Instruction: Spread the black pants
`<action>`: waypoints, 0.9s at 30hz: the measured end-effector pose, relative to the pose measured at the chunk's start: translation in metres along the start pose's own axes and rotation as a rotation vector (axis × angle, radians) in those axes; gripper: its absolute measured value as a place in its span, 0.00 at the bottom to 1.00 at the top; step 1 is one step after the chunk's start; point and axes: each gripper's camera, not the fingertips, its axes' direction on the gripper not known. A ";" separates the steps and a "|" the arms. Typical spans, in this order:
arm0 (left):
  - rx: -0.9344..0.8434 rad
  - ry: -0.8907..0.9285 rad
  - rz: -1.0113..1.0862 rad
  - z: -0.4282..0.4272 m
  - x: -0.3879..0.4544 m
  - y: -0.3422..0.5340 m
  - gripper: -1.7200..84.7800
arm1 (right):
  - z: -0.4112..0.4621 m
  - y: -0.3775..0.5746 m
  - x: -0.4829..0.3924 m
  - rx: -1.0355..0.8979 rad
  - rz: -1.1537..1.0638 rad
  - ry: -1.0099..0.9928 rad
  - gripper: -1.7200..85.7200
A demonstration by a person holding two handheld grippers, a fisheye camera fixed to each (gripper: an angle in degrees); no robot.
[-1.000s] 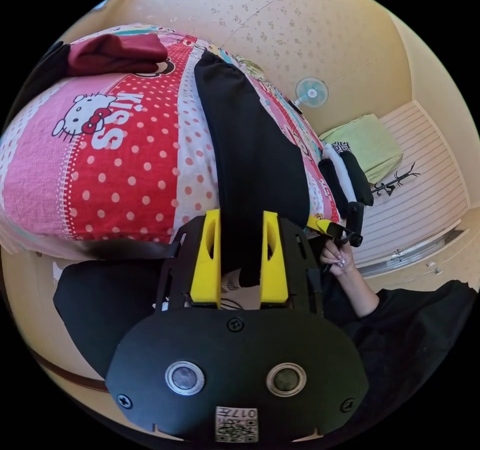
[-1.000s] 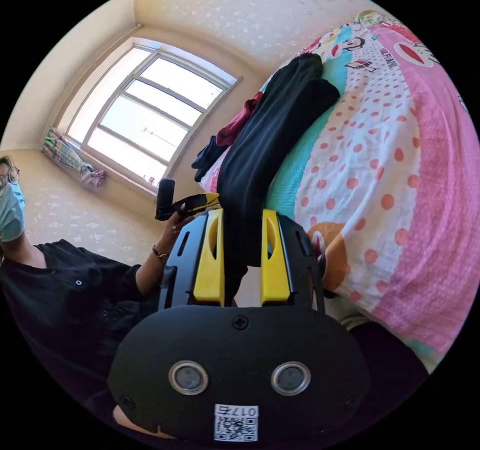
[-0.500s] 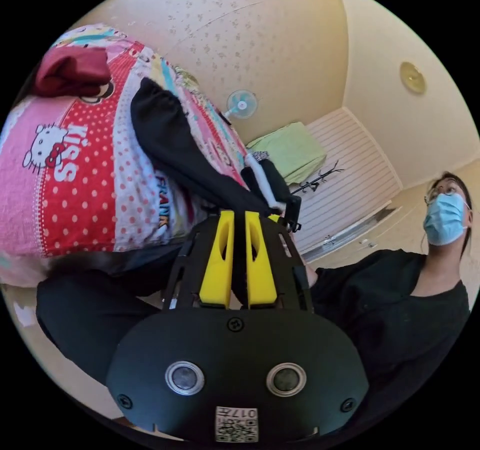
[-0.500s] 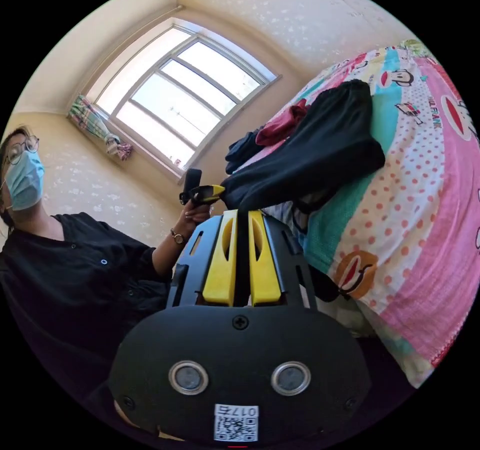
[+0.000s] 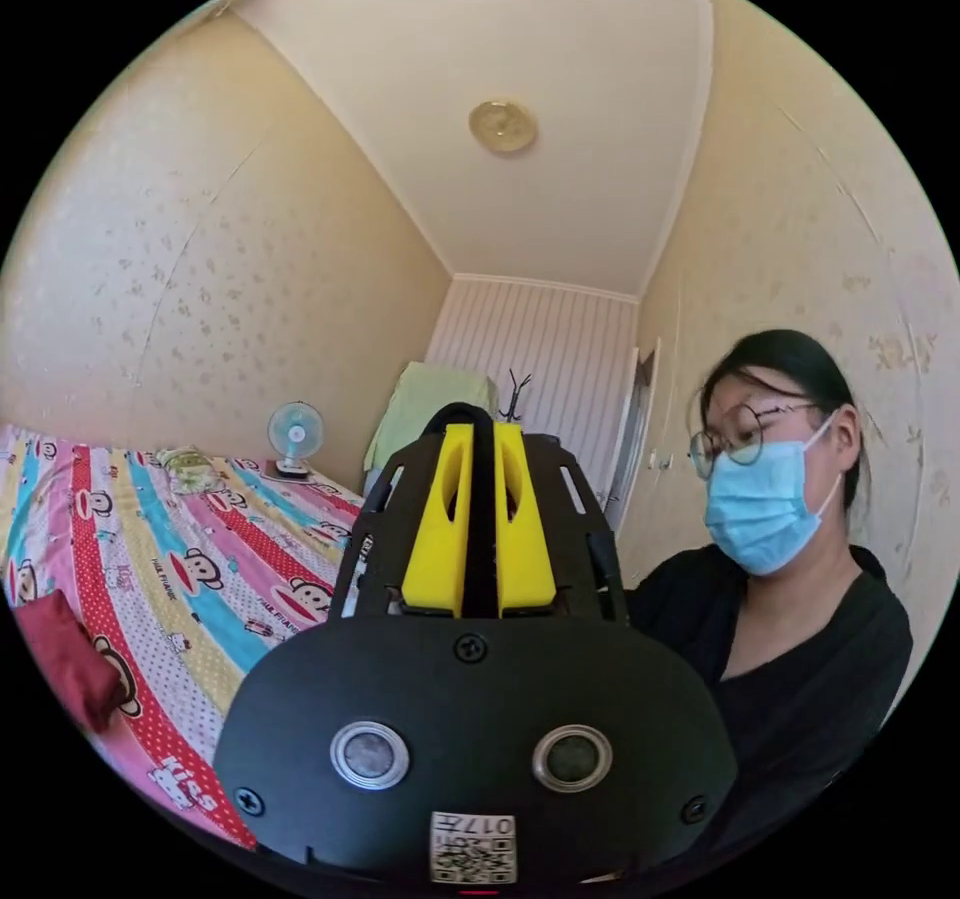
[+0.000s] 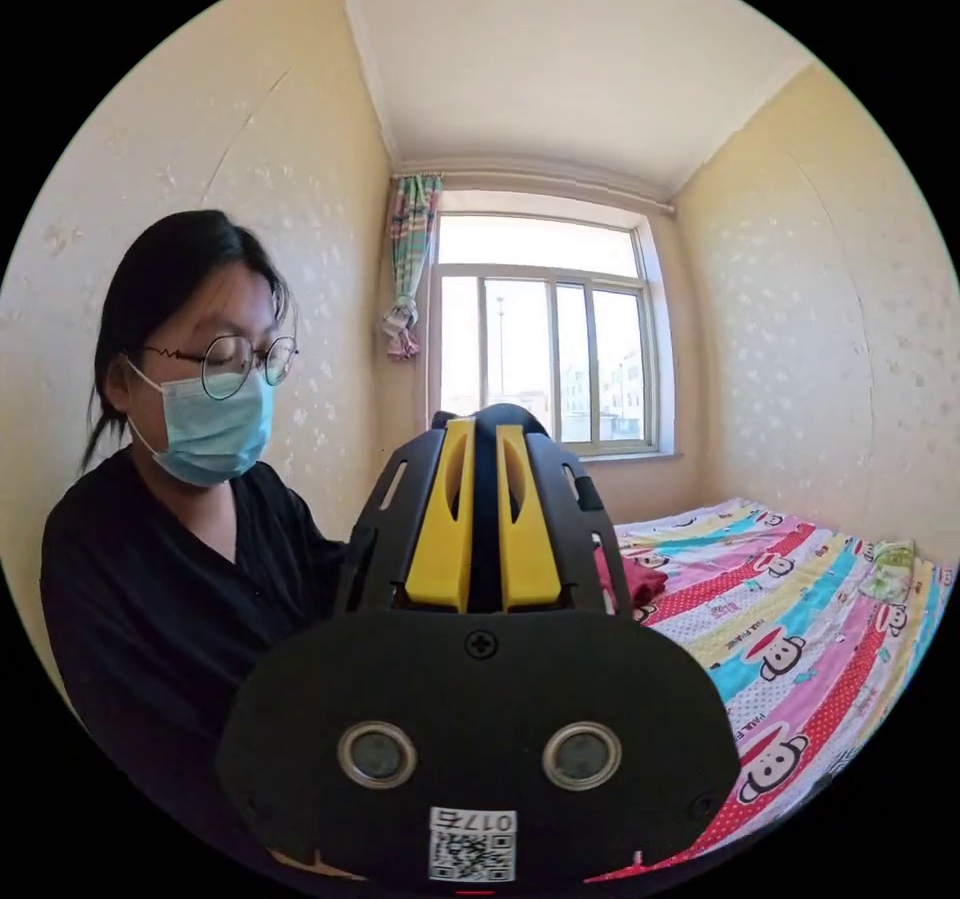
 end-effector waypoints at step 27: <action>-0.290 -0.022 -0.278 0.116 -0.162 0.154 0.07 | 0.086 0.120 0.096 -0.282 0.234 0.181 0.03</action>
